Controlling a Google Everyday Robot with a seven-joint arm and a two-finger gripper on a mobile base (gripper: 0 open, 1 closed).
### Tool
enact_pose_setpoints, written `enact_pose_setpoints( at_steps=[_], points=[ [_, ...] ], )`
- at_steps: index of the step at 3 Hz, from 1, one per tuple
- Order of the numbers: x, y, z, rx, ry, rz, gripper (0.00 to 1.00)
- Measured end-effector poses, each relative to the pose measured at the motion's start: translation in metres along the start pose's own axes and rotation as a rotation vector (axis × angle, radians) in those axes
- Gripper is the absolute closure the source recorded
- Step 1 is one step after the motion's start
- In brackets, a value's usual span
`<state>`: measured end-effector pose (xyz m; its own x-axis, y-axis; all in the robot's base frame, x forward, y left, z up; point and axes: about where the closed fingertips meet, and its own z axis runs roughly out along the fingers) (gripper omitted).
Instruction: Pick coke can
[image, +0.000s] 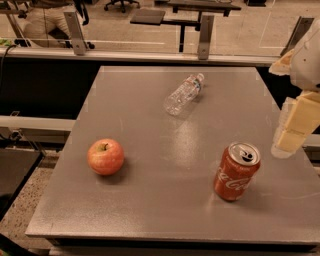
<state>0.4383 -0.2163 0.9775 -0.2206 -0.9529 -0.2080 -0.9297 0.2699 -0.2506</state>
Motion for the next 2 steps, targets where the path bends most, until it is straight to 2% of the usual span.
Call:
enact_pose_setpoints(
  at_steps=[1, 2],
  points=[
    [0.0, 0.0, 0.0, 0.0, 0.0, 0.0, 0.0],
    [-0.0025, 0.0073, -0.001, -0.002, -0.057, 0.0, 0.0]
  ],
)
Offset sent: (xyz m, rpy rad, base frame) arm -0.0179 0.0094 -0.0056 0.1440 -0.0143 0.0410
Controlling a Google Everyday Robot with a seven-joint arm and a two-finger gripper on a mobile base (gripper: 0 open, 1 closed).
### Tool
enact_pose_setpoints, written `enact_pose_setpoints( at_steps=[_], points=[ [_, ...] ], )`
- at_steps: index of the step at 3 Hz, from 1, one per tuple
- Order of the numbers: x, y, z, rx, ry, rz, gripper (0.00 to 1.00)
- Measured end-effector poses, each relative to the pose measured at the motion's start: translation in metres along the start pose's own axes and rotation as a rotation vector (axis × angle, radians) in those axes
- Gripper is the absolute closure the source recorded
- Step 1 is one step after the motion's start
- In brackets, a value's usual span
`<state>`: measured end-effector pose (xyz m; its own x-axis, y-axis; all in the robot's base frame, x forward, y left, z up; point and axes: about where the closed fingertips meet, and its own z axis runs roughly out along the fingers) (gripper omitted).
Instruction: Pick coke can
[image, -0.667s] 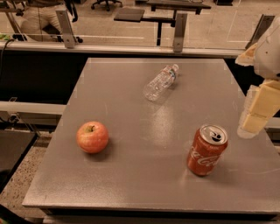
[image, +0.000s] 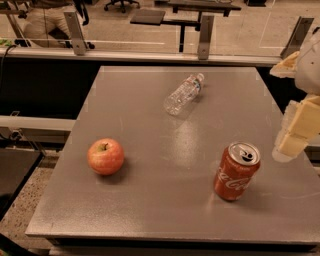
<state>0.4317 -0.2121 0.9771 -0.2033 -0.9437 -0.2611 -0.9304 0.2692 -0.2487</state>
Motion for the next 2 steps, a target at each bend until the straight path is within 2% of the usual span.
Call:
enact_pose_setpoints(
  at_steps=[1, 2],
  points=[
    [-0.004, 0.023, 0.014, -0.028, -0.113, -0.016, 0.0],
    [-0.01, 0.04, 0.036, -0.06, -0.19, -0.031, 0.0]
  ],
)
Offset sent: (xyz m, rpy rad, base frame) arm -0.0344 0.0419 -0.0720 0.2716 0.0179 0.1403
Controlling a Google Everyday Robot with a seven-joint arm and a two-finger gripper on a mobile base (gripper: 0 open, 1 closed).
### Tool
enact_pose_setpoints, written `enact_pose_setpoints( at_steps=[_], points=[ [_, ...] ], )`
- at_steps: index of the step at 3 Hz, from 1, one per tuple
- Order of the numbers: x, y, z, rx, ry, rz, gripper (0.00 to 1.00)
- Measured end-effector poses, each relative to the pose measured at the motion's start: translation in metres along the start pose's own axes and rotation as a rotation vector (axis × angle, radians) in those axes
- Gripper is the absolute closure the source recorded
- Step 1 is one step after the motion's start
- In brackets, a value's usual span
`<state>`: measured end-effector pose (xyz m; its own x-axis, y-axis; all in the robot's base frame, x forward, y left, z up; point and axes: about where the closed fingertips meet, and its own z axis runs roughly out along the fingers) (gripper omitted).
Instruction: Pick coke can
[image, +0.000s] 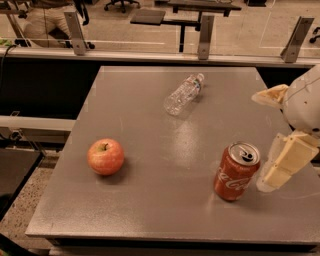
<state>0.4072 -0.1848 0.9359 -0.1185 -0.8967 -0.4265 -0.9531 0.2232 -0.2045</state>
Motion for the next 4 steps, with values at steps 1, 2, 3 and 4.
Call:
enact_pose_setpoints(
  at_steps=[1, 2, 3, 4],
  points=[
    [-0.001, 0.012, 0.023, -0.034, -0.053, -0.013, 0.0],
    [-0.003, 0.018, 0.036, -0.061, -0.082, -0.023, 0.18],
    [-0.007, 0.022, 0.037, -0.082, -0.116, -0.032, 0.41],
    [-0.013, 0.024, 0.032, -0.091, -0.145, -0.037, 0.64]
  ],
)
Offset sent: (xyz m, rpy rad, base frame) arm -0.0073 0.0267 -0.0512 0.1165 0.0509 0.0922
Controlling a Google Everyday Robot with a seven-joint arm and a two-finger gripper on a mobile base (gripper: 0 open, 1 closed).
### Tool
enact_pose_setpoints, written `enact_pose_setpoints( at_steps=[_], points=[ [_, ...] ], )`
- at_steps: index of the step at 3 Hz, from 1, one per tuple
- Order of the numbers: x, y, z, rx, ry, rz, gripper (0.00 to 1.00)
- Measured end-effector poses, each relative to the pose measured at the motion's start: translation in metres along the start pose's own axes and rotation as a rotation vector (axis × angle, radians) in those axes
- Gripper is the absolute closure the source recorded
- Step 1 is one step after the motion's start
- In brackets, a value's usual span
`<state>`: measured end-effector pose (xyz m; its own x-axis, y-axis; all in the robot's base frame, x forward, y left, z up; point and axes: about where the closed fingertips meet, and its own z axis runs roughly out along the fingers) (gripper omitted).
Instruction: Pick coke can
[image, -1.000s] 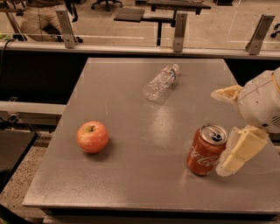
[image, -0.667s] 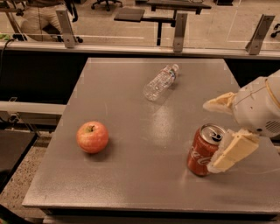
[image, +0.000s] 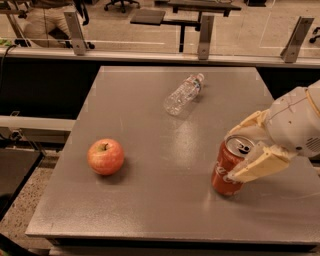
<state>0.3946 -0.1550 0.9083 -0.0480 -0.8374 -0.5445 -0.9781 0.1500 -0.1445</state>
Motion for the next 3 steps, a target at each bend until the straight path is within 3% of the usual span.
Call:
enact_pose_setpoints(
  at_steps=[1, 2, 3],
  points=[
    [-0.014, -0.011, -0.016, 0.011, -0.026, 0.007, 0.94],
    [-0.033, -0.027, -0.039, 0.03, -0.046, 0.004, 1.0],
    [-0.074, -0.046, -0.078, 0.034, -0.069, -0.025, 1.0]
  ],
)
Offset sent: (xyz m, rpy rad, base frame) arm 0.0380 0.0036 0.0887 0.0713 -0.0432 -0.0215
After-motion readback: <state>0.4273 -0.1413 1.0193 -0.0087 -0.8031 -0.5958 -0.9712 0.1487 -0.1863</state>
